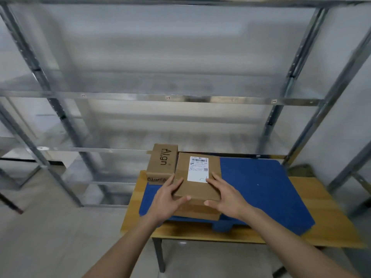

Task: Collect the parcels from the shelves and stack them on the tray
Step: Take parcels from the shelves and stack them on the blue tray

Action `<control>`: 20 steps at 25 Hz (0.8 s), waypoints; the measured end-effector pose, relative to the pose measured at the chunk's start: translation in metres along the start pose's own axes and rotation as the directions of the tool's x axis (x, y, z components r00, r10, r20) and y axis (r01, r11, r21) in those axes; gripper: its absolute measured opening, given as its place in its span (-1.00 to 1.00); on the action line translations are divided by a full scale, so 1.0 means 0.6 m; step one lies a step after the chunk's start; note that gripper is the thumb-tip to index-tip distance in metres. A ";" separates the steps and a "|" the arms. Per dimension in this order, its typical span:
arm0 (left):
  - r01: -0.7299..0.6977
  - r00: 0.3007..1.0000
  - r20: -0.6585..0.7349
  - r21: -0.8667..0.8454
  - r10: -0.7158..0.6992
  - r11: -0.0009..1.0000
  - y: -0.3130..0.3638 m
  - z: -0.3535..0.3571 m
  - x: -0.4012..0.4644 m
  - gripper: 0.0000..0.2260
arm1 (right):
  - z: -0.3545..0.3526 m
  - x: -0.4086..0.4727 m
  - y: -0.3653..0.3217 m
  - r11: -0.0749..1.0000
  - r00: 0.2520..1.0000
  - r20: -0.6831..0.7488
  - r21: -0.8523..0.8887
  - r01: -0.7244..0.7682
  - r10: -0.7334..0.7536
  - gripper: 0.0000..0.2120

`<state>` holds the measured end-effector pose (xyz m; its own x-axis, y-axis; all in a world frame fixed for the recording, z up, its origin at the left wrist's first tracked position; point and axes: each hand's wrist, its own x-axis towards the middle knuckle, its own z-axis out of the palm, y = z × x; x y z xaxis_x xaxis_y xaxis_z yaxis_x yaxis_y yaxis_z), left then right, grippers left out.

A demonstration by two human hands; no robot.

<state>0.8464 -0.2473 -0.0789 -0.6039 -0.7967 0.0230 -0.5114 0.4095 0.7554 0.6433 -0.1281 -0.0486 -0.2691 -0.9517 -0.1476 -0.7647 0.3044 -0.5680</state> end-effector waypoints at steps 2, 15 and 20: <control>0.017 1.000 0.013 0.015 -0.018 1.000 -0.031 0.020 0.006 -0.29 | 0.029 0.019 0.015 1.000 0.999 0.034 0.016 -0.010 0.009 -0.17; 0.065 0.996 0.067 0.006 -0.065 0.998 -0.153 0.136 0.059 -0.31 | 0.154 0.102 0.135 0.998 0.997 0.068 0.062 -0.029 0.025 -0.16; 0.017 0.999 0.042 0.045 -0.019 0.999 -0.165 0.151 0.102 -0.34 | 0.156 0.151 0.160 0.996 1.000 0.022 0.084 0.007 -0.009 -0.18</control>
<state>0.8044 -0.2964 -0.2114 -0.6193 -0.7849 -0.0186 -0.5487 0.4158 0.7252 0.6003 -0.1888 -0.1923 -0.2493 -0.9550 -0.1606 -0.7149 0.2934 -0.6347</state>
